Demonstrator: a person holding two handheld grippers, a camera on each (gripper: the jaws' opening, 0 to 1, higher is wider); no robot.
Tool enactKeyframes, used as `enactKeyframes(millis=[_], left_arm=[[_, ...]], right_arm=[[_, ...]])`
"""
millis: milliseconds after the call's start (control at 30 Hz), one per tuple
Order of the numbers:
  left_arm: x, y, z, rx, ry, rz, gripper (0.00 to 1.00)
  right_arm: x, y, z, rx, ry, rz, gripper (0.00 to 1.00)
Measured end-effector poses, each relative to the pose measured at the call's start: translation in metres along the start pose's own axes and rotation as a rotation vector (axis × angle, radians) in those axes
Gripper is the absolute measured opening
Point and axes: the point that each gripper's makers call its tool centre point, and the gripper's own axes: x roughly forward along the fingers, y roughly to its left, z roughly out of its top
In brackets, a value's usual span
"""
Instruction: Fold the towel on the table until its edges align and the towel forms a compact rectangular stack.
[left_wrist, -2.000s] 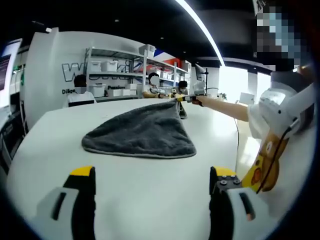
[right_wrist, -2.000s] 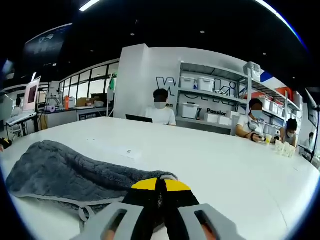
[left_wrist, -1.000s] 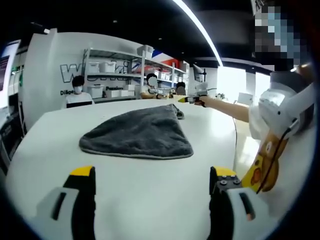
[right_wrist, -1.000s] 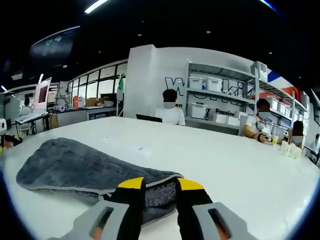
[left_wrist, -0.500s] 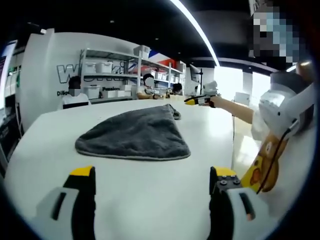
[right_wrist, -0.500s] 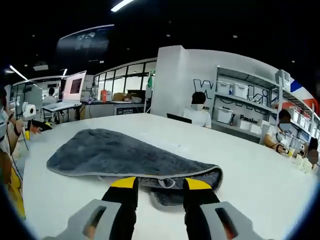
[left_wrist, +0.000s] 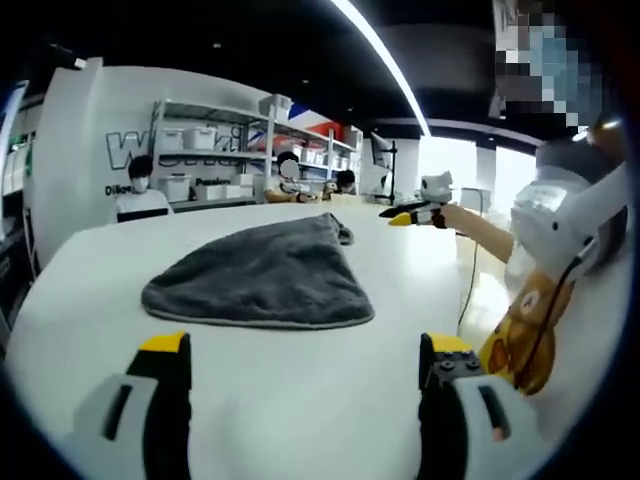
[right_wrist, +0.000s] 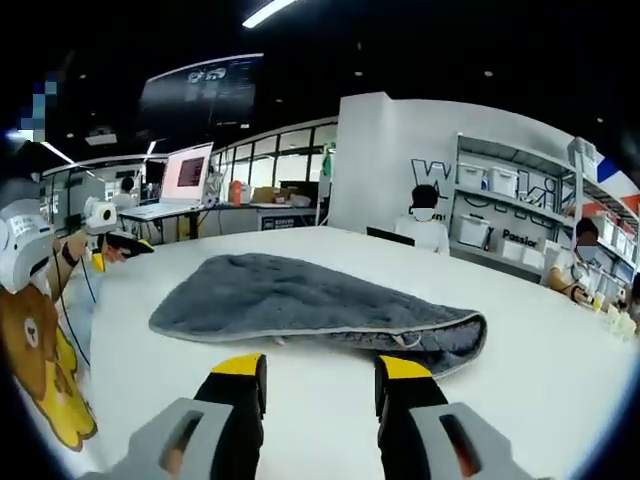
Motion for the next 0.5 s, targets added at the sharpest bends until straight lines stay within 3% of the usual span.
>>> enactKeyframes(millis=[200, 500], left_arm=[[0.004, -0.002, 0.002, 0.012, -0.008, -0.006, 0.99], [0.011, -0.006, 0.003, 0.001, -0.025, -0.007, 0.99]], right_arm=[[-0.014, 0.013, -0.003, 0.016, -0.008, -0.013, 0.48], [-0.024, 0.026, -0.005, 0.013, 0.006, -0.034, 0.6]])
